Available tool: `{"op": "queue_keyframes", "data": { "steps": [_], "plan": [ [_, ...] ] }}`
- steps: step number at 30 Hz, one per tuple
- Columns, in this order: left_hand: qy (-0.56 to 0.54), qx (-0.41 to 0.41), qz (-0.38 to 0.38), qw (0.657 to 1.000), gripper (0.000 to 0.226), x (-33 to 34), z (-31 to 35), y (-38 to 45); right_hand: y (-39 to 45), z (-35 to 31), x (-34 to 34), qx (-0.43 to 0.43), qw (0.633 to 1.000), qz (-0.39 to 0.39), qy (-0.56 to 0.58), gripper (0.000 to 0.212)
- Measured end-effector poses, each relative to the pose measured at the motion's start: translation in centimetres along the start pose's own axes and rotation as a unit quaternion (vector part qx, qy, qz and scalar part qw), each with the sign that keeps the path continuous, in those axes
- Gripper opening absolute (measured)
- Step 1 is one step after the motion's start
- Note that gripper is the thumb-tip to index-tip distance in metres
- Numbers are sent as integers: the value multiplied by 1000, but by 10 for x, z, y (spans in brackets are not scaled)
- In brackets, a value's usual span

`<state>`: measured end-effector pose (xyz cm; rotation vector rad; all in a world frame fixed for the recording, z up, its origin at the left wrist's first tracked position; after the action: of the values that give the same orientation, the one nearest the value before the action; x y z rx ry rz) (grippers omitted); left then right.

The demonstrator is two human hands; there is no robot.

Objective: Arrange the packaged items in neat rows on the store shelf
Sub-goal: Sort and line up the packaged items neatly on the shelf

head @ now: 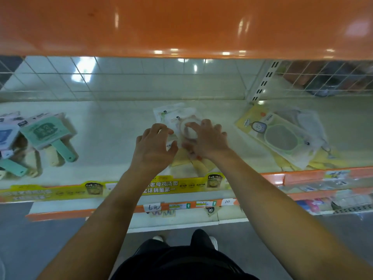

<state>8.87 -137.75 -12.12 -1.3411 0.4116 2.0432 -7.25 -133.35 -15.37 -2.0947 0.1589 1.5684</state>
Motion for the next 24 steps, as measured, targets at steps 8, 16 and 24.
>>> {"op": "queue_keyframes", "data": {
  "steps": [8, 16, 24],
  "plan": [
    [3, -49, 17, 999, 36, 2, -5, -10, -1, -18, 1, -53, 998, 8, 44, 50],
    [7, -43, 33, 999, 34, -3, -5, -7, -1, -15, 0, -71, 997, -21, 26, 45],
    [0, -31, 28, 999, 34, -3, -6, -3, -2, -24, 3, -84, 995, 40, 34, 35]
  ]
}}
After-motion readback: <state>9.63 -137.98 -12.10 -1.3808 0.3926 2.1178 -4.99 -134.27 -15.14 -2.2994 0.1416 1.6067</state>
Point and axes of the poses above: each hand's wrist, its own y-axis towards the middle knuckle, its own x-axis out of the palm, z = x × y, the point moved 6 cm from there along y, towards the middle knuckle, and after that the axes turned 11 degrees about -z, right-handed, at the moved point
